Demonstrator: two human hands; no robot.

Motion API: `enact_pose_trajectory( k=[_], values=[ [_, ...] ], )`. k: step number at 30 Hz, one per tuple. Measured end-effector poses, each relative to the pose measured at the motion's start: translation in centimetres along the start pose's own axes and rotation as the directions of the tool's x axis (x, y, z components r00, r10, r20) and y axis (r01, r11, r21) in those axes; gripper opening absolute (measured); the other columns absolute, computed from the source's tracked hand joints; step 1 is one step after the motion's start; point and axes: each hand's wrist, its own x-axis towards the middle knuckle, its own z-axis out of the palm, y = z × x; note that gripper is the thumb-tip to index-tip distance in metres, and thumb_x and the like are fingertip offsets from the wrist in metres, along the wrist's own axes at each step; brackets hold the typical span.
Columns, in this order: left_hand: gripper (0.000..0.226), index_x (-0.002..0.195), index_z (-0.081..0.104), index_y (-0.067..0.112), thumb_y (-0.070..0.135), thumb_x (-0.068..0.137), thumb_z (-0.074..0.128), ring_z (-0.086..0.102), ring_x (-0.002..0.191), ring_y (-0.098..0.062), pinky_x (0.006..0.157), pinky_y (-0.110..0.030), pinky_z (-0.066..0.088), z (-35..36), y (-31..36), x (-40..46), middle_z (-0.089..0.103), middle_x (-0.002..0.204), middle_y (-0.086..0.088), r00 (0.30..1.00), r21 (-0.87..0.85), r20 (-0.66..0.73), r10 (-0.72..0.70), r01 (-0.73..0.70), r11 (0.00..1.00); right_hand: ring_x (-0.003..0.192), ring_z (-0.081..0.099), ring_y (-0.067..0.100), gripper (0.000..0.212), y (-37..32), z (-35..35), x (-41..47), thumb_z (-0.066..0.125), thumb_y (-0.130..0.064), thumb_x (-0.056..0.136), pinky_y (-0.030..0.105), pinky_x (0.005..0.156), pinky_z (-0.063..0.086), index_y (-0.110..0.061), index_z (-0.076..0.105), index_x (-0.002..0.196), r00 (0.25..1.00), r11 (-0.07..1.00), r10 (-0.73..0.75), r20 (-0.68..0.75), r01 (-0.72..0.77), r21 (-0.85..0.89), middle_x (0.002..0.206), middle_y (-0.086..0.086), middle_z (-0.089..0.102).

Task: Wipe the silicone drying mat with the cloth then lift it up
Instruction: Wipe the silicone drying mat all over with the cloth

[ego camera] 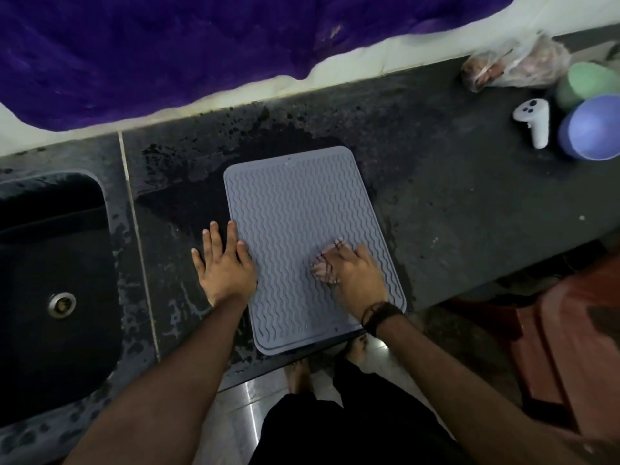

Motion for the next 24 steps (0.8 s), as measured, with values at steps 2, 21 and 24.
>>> enact_pose_trajectory(
  k=[2, 21, 24],
  values=[
    [0.054, 0.162, 0.014, 0.034, 0.042, 0.109, 0.017, 0.0, 0.157, -0.018, 0.126, -0.047, -0.005, 0.0, 0.1, 0.0, 0.007, 0.171, 0.0, 1.0, 0.001, 0.002, 0.0, 0.0, 1.0, 0.117, 0.043, 0.029, 0.06, 0.1, 0.4, -3.4, 0.07, -0.018, 0.076, 0.043, 0.097, 0.045, -0.023, 0.052, 0.133, 1.0, 1.0, 0.017, 0.022, -0.017, -0.01, 0.143, -0.004, 0.046],
    [0.054, 0.162, 0.014, 0.032, 0.042, 0.109, 0.017, 0.0, 0.157, -0.02, 0.126, -0.05, -0.004, -0.1, 0.1, 0.0, 0.008, 0.171, -0.002, 1.0, 0.011, 0.006, 0.021, -0.021, 1.0, 0.119, 0.04, 0.026, 0.045, -1.2, 1.6, -8.3, 0.053, -0.014, 0.09, 0.043, 0.1, 0.042, -0.023, 0.05, 0.134, 1.0, 0.999, 0.03, -0.003, -0.03, -0.029, 0.143, -0.003, 0.043],
    [0.054, 0.162, 0.015, 0.031, 0.041, 0.109, 0.017, 0.0, 0.157, -0.021, 0.126, -0.05, -0.003, -0.2, 0.2, -0.2, 0.008, 0.17, -0.003, 1.0, 0.011, 0.003, 0.02, -0.02, 1.0, 0.116, 0.042, 0.027, 0.052, 0.0, 1.4, -11.5, 0.05, -0.009, 0.087, 0.041, 0.1, 0.044, -0.025, 0.048, 0.136, 0.997, 0.999, -0.043, 0.057, 0.044, -0.031, 0.146, -0.005, 0.041]
  ],
)
